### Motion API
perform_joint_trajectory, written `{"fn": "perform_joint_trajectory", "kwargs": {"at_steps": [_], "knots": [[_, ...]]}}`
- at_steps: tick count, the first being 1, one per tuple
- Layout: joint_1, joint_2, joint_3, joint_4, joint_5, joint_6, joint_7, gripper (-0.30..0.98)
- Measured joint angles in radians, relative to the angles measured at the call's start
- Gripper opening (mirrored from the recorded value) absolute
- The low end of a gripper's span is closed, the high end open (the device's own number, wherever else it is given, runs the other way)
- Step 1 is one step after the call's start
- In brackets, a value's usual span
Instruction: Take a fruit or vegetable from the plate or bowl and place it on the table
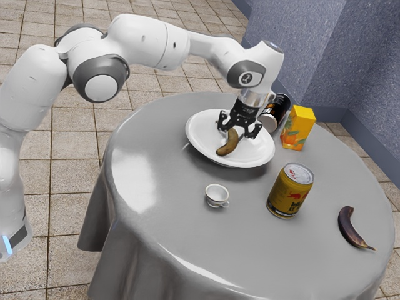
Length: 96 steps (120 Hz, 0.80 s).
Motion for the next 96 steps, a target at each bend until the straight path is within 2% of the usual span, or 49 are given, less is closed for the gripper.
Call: {"fn": "perform_joint_trajectory", "kwargs": {"at_steps": [46, 96], "knots": [[0.0, -0.019, 0.0, 0.085, -0.006, -0.116, -0.003, 0.12], [-0.002, -0.166, -0.001, 0.042, -0.003, -0.239, -0.009, 0.11]]}}
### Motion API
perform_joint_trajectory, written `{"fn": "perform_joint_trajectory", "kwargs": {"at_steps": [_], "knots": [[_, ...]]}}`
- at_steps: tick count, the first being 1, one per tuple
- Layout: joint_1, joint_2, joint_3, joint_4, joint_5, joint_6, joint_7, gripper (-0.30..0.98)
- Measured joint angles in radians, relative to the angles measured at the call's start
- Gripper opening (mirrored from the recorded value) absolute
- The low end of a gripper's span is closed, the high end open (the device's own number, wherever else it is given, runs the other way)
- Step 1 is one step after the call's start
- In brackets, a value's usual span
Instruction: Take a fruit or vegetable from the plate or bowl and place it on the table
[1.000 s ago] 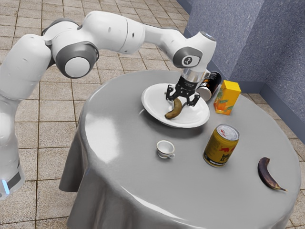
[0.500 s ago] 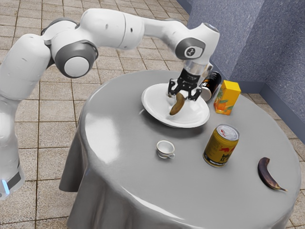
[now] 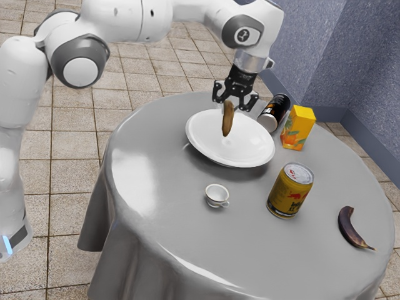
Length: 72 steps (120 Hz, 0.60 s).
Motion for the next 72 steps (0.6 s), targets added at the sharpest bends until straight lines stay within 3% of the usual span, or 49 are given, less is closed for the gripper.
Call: {"fn": "perform_joint_trajectory", "kwargs": {"at_steps": [72], "knots": [[-0.01, -0.264, -0.002, -0.316, 0.034, -0.036, -0.015, 0.12]]}}
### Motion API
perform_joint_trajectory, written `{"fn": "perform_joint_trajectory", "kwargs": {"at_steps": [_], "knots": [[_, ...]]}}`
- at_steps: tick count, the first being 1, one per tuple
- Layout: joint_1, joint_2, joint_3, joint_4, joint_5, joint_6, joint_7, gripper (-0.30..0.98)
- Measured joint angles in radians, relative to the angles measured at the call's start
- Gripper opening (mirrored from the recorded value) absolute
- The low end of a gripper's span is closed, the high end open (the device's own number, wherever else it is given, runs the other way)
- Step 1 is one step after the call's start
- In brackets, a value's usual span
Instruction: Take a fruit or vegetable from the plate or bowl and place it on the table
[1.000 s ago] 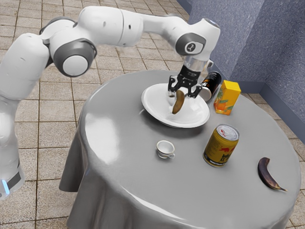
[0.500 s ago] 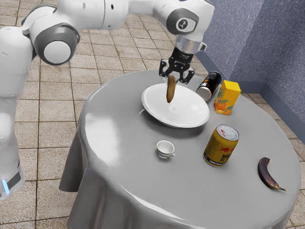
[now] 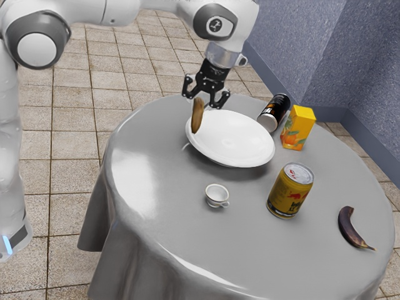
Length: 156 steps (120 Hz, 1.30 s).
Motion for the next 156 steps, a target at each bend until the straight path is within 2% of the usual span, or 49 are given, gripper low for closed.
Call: {"fn": "perform_joint_trajectory", "kwargs": {"at_steps": [50, 71, 110, 113, 122, 131, 142, 156], "knots": [[0.004, -0.012, -0.003, -0.158, 0.002, 0.065, -0.006, 0.13], [-0.008, -0.086, -0.002, -0.246, 0.003, 0.097, -0.007, 0.13], [0.001, -0.13, -0.002, -0.286, 0.004, 0.12, -0.01, 0.13], [0.001, -0.128, -0.002, -0.286, 0.003, 0.121, -0.01, 0.15], [0.002, -0.121, -0.001, -0.284, 0.0, 0.126, -0.01, 0.36], [0.003, -0.119, -0.001, -0.284, -0.001, 0.13, -0.01, 0.5], [0.003, -0.12, -0.001, -0.284, -0.002, 0.133, -0.009, 0.59], [0.003, -0.118, -0.003, -0.28, -0.002, 0.136, -0.007, 0.64]]}}
